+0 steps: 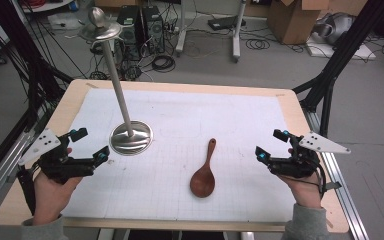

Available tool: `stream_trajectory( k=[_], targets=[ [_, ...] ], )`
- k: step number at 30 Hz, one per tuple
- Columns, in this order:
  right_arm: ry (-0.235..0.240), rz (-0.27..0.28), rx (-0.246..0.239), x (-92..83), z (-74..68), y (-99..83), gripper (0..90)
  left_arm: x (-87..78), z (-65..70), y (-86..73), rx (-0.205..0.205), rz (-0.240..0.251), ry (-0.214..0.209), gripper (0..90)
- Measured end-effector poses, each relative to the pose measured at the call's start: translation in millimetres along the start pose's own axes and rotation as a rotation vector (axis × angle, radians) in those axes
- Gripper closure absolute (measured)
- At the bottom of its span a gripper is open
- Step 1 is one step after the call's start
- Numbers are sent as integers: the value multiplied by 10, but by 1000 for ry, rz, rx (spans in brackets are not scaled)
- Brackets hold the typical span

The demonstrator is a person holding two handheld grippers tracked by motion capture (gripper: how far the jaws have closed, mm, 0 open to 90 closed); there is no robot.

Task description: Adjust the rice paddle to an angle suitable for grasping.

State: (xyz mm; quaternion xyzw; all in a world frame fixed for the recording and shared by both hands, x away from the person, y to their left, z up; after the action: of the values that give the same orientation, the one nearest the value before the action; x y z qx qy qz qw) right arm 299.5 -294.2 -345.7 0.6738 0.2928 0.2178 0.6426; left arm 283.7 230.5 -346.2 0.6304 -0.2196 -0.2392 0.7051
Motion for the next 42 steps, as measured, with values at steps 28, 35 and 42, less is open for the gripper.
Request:
stream_trajectory(
  k=[28, 35, 42],
  targets=[
    [68, -63, 4, 378, -187, -110, 88, -103, -43, -32, -8, -6, 28, 18],
    [95, -89, -7, 505, -246, -166, 89, -133, -43, -39, -4, -9, 33, 18],
    [111, -123, -25, 621, -305, -218, 89, -169, -40, -35, -2, -8, 38, 18]
  ],
)
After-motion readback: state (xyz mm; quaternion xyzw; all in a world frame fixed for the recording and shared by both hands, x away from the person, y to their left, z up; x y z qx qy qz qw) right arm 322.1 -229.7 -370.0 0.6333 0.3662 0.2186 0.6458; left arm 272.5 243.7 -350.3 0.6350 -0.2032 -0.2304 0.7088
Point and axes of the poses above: each handheld gripper's, and its own axes: x roughly forward along the jaws, y roughly out of its top, z roughly to its right, the point moved 4 cm from there along x, roughly forward along the jaws, and after that the axes turned 8 degrees about z, right-handed, at the moved point
